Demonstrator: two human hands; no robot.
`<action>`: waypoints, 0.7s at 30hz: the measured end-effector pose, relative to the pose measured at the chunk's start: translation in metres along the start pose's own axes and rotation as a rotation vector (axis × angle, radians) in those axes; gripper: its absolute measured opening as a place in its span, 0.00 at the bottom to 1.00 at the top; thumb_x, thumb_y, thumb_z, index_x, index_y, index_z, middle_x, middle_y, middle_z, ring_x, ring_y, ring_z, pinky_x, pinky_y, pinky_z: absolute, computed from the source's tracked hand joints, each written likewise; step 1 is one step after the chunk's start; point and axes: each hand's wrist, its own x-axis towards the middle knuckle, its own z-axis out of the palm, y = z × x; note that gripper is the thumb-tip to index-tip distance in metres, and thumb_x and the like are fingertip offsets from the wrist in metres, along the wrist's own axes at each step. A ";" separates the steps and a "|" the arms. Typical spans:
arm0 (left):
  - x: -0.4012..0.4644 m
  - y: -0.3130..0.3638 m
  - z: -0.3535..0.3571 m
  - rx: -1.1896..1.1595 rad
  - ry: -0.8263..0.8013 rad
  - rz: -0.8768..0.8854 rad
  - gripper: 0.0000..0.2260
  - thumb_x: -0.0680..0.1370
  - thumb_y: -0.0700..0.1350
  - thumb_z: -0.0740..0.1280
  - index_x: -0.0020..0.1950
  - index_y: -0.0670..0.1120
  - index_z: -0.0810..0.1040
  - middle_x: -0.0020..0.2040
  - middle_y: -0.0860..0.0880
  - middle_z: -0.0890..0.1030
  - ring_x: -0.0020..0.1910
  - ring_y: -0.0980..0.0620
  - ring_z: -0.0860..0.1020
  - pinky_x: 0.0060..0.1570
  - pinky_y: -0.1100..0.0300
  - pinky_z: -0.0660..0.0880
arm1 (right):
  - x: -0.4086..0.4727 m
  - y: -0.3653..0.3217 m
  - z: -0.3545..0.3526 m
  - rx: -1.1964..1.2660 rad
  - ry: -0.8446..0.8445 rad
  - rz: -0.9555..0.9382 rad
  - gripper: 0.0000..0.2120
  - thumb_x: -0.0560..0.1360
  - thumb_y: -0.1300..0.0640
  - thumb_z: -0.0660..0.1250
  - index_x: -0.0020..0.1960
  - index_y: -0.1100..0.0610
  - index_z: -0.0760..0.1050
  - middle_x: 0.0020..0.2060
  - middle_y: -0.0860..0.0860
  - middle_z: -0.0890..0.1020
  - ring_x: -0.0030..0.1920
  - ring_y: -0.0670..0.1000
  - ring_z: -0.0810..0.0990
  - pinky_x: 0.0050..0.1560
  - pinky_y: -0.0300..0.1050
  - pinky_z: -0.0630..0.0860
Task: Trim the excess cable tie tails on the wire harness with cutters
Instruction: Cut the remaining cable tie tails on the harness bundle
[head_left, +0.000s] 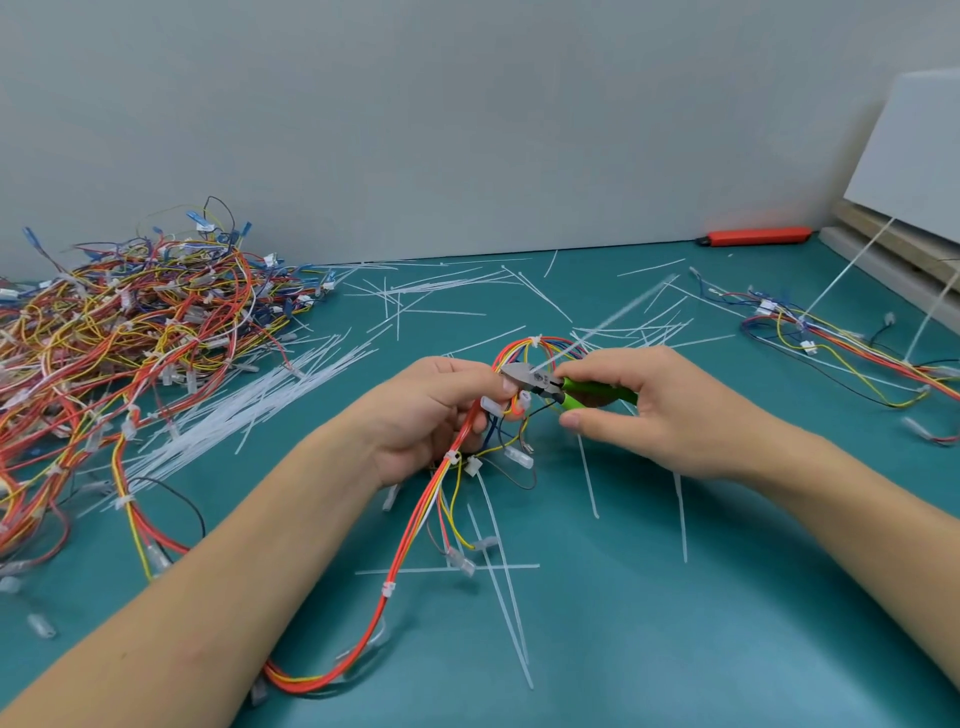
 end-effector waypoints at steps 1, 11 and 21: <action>0.000 -0.001 0.000 0.004 0.003 0.003 0.10 0.74 0.40 0.70 0.34 0.47 0.85 0.35 0.49 0.83 0.25 0.59 0.71 0.28 0.67 0.69 | 0.000 0.000 0.001 -0.017 0.021 -0.007 0.13 0.78 0.55 0.75 0.61 0.55 0.82 0.49 0.48 0.85 0.51 0.50 0.82 0.58 0.49 0.77; 0.001 -0.002 0.001 0.020 0.032 -0.016 0.03 0.70 0.43 0.73 0.36 0.47 0.86 0.37 0.48 0.84 0.26 0.58 0.70 0.30 0.66 0.68 | -0.002 0.002 0.005 -0.051 0.038 -0.005 0.13 0.77 0.54 0.76 0.60 0.53 0.82 0.48 0.47 0.84 0.51 0.49 0.82 0.57 0.43 0.76; 0.000 0.000 0.002 -0.013 0.014 0.021 0.06 0.74 0.41 0.72 0.37 0.47 0.86 0.37 0.47 0.84 0.26 0.59 0.70 0.30 0.68 0.68 | -0.001 -0.002 -0.002 0.026 0.017 -0.002 0.07 0.78 0.55 0.74 0.55 0.55 0.83 0.41 0.50 0.81 0.42 0.50 0.77 0.48 0.45 0.76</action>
